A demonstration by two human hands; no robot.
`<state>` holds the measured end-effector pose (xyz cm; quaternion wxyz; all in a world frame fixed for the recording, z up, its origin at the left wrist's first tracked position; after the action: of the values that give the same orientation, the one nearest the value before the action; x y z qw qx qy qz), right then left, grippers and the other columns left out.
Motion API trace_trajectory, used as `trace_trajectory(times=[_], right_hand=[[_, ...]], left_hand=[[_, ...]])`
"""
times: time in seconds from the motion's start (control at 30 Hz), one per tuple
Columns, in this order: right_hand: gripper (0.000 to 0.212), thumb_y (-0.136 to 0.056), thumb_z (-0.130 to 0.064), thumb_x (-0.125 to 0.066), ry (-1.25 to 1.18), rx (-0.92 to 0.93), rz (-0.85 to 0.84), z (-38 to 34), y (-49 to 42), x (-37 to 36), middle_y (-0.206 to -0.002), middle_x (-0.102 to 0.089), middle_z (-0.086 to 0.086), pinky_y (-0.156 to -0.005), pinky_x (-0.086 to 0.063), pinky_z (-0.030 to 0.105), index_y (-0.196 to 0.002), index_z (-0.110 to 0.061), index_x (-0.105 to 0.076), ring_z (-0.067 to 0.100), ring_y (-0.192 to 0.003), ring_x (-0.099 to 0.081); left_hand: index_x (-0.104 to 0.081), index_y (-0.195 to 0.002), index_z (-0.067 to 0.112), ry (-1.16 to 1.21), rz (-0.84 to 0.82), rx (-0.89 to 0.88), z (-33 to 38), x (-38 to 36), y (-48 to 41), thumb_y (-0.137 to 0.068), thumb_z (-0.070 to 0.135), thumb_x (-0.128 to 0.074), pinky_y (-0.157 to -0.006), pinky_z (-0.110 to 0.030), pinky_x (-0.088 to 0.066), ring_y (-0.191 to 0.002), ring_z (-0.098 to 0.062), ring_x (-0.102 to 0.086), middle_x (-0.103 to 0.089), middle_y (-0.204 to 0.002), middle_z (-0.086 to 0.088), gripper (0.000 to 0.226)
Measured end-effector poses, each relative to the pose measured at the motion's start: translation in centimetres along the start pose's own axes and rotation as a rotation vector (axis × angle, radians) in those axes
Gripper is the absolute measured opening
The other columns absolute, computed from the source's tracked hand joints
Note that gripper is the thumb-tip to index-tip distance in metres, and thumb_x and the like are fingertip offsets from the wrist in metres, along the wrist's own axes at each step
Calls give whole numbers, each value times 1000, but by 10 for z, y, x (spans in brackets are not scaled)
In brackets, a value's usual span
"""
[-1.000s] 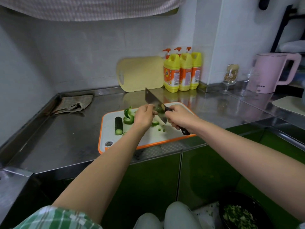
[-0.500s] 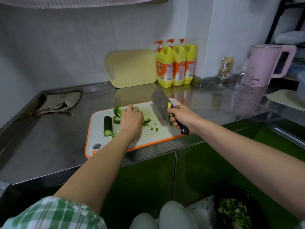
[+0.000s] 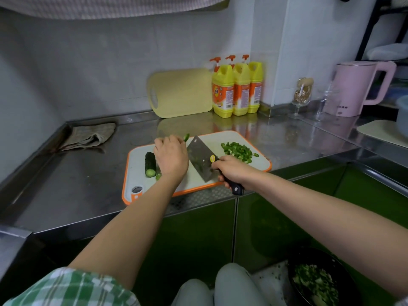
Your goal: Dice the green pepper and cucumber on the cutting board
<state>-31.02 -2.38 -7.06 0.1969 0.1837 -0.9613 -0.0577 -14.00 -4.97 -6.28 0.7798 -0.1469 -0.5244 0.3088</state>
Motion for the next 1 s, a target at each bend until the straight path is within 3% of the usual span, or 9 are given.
trace_trajectory(times=[0.13, 0.3, 0.47, 0.6, 0.7, 0.83, 1.0], right_hand=[[12, -100, -14, -39, 112, -12, 124, 7, -1, 31, -65, -47, 7, -36, -32, 16, -91, -10, -46, 13, -39, -41], [10, -99, -10, -40, 232, -5, 256, 12, -8, 68, -66, -47, 9, -47, -35, 27, -94, -6, -47, 18, -50, -43], [8, -99, -15, -42, 244, 113, 200, -1, -5, 63, -65, -50, 7, -39, -36, 21, -98, -9, -46, 18, -43, -45], [18, -96, -18, -44, 400, 71, 148, -7, -11, 49, -65, -63, 6, -48, -46, 26, -86, -7, -54, 17, -47, -56], [22, -91, -21, -49, 513, 29, 183, -4, -20, 45, -64, -67, 8, -51, -50, 29, -80, -6, -58, 21, -50, -61], [6, -89, -11, -48, 666, -3, 152, -9, -23, 50, -67, -62, 13, -50, -48, 31, -86, -8, -53, 25, -49, -58], [18, -92, -10, -48, 754, 134, 138, -25, -17, 59, -72, -52, 6, -41, -43, 26, -77, -19, -44, 21, -45, -55]], left_hand=[[-66, -103, 13, 1, -99, -131, 6, -8, 7, -97, 24, -49, -85, -40, -32, -108, -32, -42, -68, -101, -11, 21], [-71, -98, 19, -32, -215, -275, 19, -21, 16, -93, 27, -55, -82, -39, -35, -105, -30, -43, -70, -92, -6, 19], [-73, -97, 27, -103, -251, -366, 26, -28, 24, -90, 32, -57, -82, -37, -34, -106, -28, -43, -70, -93, -4, 18], [-70, -106, 24, -107, -190, -337, 17, -25, 28, -87, 36, -59, -83, -36, -31, -109, -27, -42, -66, -100, -4, 25], [-72, -99, 27, -122, -170, -314, 11, -21, 30, -86, 36, -59, -82, -37, -30, -109, -26, -42, -67, -99, -2, 20], [-73, -94, 29, -100, -192, -334, 11, -20, 29, -90, 37, -60, -81, -37, -28, -107, -26, -42, -67, -98, 0, 16], [-71, -94, 26, -59, -205, -423, 8, -23, 24, -92, 30, -60, -83, -36, -28, -106, -27, -43, -65, -95, -1, 12]])
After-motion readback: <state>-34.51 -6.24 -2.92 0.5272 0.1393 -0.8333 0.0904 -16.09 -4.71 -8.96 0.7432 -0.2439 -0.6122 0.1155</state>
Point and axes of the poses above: each hand's wrist, its own y-axis away from the middle knuckle, its own x-axis out of the back of the hand, z = x × y, the point moved 3 cm from there along -y, towards the middle knuckle
